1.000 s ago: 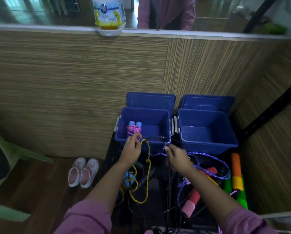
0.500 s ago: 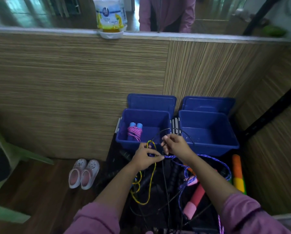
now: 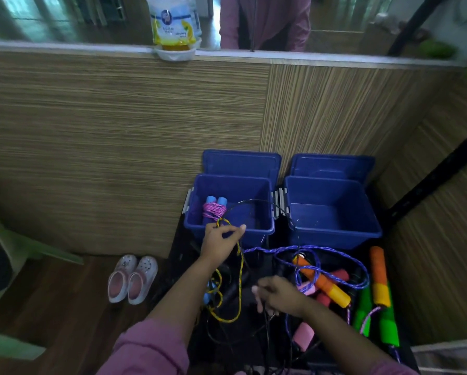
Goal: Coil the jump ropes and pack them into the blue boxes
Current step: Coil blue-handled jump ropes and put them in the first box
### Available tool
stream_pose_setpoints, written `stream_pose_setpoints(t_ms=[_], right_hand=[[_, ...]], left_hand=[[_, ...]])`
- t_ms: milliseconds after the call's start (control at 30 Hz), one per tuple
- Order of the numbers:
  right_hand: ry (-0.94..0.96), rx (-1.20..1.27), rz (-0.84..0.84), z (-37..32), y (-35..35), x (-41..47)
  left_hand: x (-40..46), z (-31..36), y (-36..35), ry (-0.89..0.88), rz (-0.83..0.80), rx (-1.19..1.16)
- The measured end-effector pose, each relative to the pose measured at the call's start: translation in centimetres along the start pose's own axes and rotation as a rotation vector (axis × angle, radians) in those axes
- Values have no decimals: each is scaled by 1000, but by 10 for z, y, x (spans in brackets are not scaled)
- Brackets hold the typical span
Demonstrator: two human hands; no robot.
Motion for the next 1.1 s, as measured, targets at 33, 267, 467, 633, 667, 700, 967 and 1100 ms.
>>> stream_pose_setpoints(t_ms=[33, 267, 467, 633, 667, 700, 967, 1100], right_hand=[[19, 57, 56, -7, 9, 1], [125, 384, 325, -62, 73, 22], [180, 415, 394, -91, 102, 40], [105, 502, 429, -83, 96, 38], [89, 456, 464, -77, 91, 35], [83, 369, 506, -71, 86, 30], [-136, -243, 92, -27, 7, 16], [-121, -58, 109, -26, -16, 16]], left_hand=[[0, 1, 3, 2, 15, -52], [-11, 7, -10, 17, -196, -162], [-25, -7, -35, 2, -353, 3], [-22, -3, -27, -92, -277, 70], [-18, -4, -25, -85, -255, 63], [-14, -5, -20, -65, -218, 40], [-7, 8, -10, -50, -189, -161], [-5, 11, -11, -47, -161, -188]])
Point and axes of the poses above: each hand's wrist, its own x-axis towards the middle knuckle, its own y-axis out of the back of the hand, z = x × y, the point moved 7 cm from there along x, towards the middle knuckle, and after that the axes turned 3 degrees about z, right-handed, at the moved point
